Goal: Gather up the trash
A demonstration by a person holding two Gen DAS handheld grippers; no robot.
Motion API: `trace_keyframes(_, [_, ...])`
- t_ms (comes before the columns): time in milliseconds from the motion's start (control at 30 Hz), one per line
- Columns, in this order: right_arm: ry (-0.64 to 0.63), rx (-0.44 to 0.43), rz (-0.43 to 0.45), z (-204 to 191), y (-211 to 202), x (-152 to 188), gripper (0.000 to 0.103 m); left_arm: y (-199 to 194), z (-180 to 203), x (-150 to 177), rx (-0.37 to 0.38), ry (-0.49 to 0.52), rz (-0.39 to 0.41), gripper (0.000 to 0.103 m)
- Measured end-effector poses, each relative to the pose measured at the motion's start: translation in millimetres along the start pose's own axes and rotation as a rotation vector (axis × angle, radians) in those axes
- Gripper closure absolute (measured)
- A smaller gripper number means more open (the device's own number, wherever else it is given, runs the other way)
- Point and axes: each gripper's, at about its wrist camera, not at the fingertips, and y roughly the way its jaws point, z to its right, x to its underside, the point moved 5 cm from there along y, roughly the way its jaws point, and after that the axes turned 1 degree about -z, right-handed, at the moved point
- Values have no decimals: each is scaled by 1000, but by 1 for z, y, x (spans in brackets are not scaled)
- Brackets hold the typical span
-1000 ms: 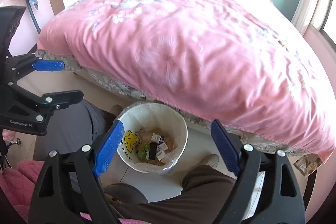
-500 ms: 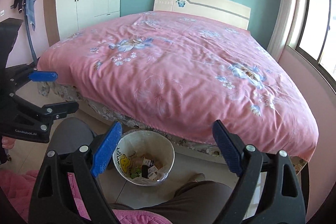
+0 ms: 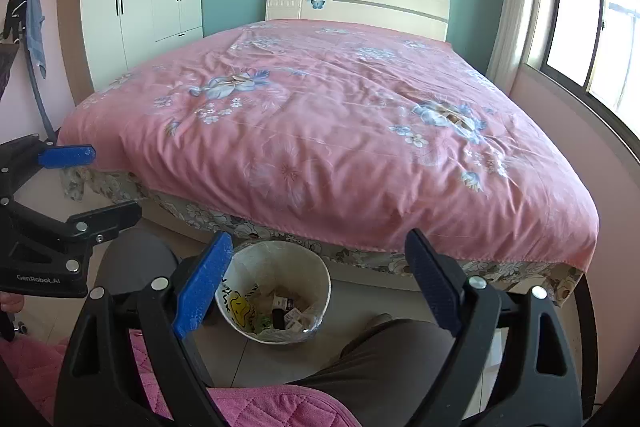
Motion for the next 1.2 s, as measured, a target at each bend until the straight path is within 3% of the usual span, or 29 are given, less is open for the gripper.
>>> trace_keyframes(1200, [24, 5, 10, 2, -7, 3, 16, -1, 11, 4, 18, 31, -3, 9])
